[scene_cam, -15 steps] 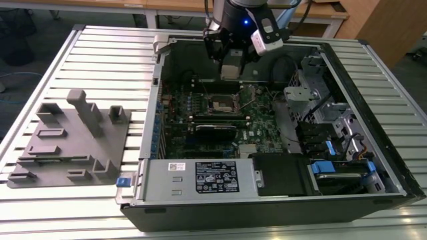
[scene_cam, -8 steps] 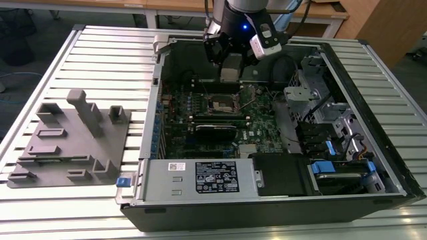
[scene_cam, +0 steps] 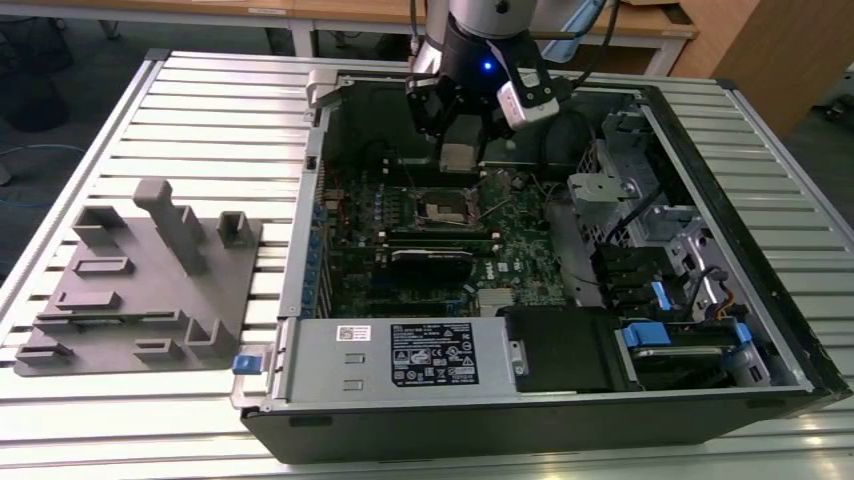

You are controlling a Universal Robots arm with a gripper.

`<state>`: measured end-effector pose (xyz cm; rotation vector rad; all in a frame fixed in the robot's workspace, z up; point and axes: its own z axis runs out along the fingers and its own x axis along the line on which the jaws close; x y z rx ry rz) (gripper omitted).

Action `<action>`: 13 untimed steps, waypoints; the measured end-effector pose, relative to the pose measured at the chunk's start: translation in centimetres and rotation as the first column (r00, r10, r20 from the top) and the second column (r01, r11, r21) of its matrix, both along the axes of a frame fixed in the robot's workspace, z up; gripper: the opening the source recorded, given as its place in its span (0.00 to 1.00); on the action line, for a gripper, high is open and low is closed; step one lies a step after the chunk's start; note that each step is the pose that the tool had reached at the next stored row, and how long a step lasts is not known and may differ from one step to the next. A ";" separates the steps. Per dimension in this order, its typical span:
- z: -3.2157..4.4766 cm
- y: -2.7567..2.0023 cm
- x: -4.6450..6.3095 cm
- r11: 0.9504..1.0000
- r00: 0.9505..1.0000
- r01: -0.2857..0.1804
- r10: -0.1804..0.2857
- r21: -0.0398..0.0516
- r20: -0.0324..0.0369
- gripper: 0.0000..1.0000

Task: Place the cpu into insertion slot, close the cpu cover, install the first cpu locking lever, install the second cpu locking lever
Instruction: 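Place the cpu into insertion slot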

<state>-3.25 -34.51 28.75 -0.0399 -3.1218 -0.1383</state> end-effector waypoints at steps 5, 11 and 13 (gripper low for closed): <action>-0.11 0.00 0.0 1.000 1.000 0.000 0.000 0.000 0.000 0.54; -0.91 0.00 -0.1 1.000 1.000 0.000 0.000 -0.002 0.000 0.54; -1.07 0.00 -0.2 1.000 1.000 0.000 0.000 -0.003 0.000 0.54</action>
